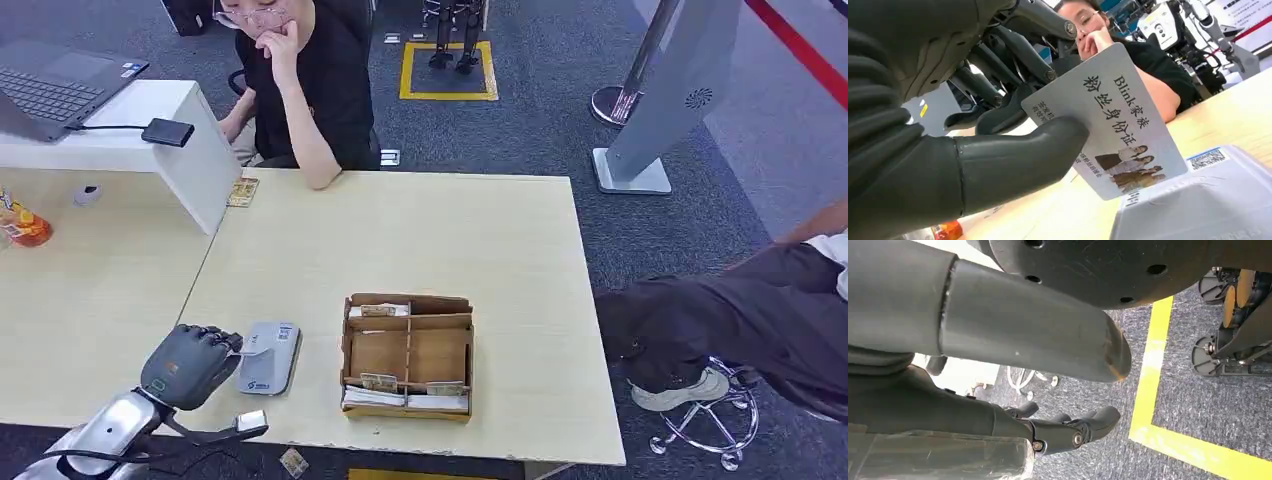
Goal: Pass the card to the sensor for recognition and then transmit it.
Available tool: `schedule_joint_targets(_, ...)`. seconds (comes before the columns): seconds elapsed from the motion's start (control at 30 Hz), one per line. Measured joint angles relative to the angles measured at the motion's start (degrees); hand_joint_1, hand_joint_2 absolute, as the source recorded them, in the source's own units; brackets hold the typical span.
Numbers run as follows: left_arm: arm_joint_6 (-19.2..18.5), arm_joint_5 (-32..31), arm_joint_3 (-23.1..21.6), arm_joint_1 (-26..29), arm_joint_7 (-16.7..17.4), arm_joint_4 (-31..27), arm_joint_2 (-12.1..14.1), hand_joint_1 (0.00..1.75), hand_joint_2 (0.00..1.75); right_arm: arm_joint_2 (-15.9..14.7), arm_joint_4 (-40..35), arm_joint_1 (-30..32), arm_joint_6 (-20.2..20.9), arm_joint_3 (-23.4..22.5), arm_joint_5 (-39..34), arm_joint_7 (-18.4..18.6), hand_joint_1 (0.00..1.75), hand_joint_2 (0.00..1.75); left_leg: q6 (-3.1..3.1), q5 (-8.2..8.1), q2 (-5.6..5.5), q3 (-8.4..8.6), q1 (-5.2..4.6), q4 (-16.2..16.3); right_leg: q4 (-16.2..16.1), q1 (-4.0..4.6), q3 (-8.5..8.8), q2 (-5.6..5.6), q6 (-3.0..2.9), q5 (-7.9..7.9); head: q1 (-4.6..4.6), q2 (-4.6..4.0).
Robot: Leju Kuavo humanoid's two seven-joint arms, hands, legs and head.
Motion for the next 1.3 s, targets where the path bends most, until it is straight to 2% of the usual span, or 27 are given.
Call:
schedule_joint_targets(0.37,-1.5,0.9,-0.7,-0.5,-0.7,-0.5,0.5,1.75,1.75,0.0,0.0,0.0,0.0,0.0,0.0,0.0,0.0,0.0,0.0,0.0,0.0,0.0,0.0,0.0,0.0,0.0,0.0,0.0,0.0,0.0,0.02,0.0)
schedule_joint_targets(0.9,-11.9,6.9,-4.2,-3.7,-3.7,-2.3,3.7,1.75,1.75,0.0,-0.1,0.0,0.3,-0.1,0.0,0.0,0.0,0.0,0.0,0.0,0.0,0.01,0.01,0.0,0.0,0.0,0.01,0.0,0.0,0.0,0.02,0.0)
schedule_joint_targets(1.3,-15.7,8.1,-6.8,-6.5,-4.1,-2.3,5.2,1.75,1.75,0.0,-0.3,0.0,0.4,-0.3,0.0,0.1,0.0,0.0,-0.03,0.02,-0.01,0.01,0.01,0.0,0.0,0.0,0.02,0.0,-0.01,0.01,0.02,0.0)
